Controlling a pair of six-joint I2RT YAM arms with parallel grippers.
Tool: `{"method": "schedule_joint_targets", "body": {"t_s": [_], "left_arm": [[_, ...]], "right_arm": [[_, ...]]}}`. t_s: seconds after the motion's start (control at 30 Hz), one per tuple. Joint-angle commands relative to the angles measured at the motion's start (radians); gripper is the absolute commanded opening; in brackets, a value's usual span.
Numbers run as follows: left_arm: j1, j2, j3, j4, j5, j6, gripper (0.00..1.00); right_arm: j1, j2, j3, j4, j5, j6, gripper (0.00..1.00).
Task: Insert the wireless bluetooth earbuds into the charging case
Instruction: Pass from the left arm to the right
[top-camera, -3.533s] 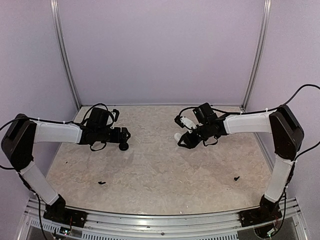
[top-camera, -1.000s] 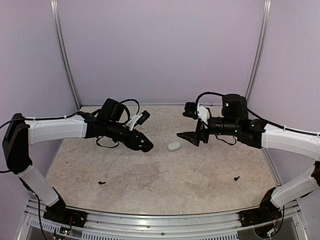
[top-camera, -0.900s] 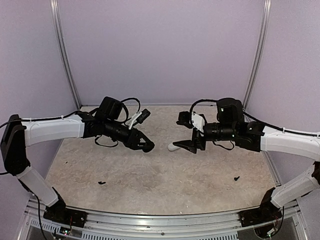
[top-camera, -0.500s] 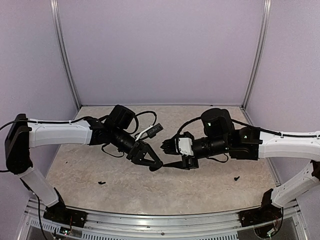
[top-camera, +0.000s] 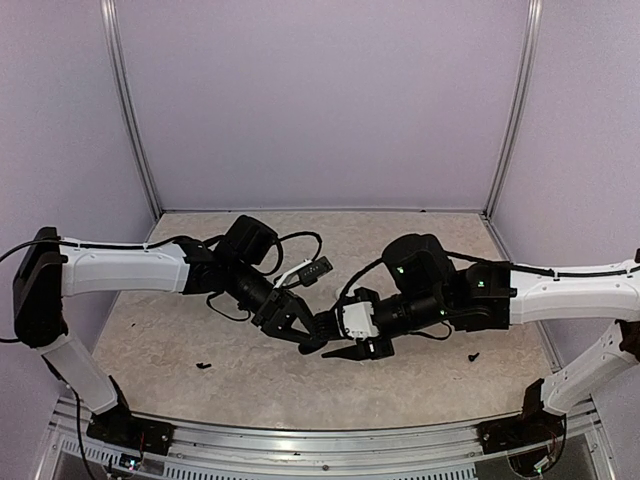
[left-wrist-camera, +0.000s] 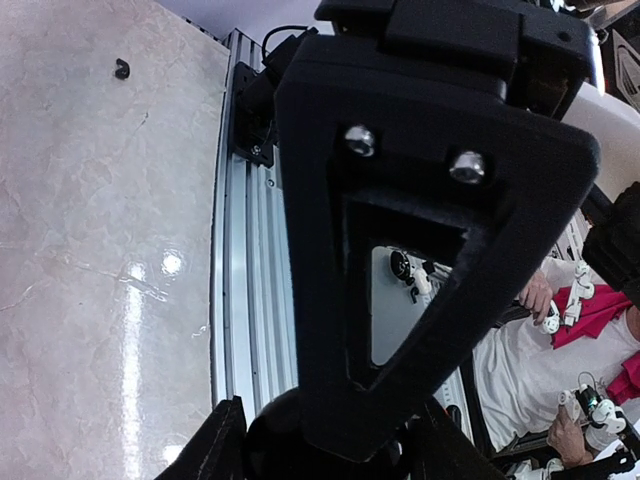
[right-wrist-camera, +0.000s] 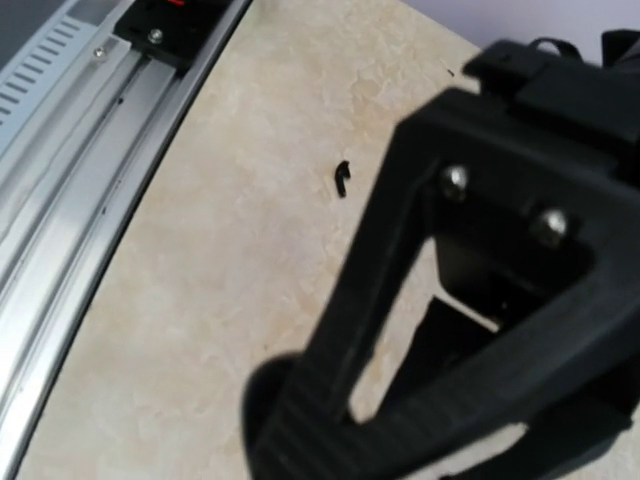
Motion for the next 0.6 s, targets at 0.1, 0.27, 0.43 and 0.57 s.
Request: {"method": "schedule_joint_targets", "body": {"t_s": [0.1,0.27,0.43,0.57], "left_arm": [[-0.016,0.002,0.029,0.024,0.038,0.018,0.33],[-0.022,0.011,0.032,0.024,0.042,0.013,0.34],[-0.024,0.009,0.032,0.026,0.050,0.011,0.34],[-0.031,0.009,0.032,0.036,0.056,0.011,0.34]], "right_arm": [[0.009,-0.019,0.002,-0.053,0.029,-0.010,0.49],[0.011,0.005,0.024,-0.056,0.015,-0.015,0.43],[0.019,0.015,0.031,-0.066,0.012,-0.019,0.37],[0.025,0.019,0.035,-0.076,0.014,-0.020,0.34]]}}
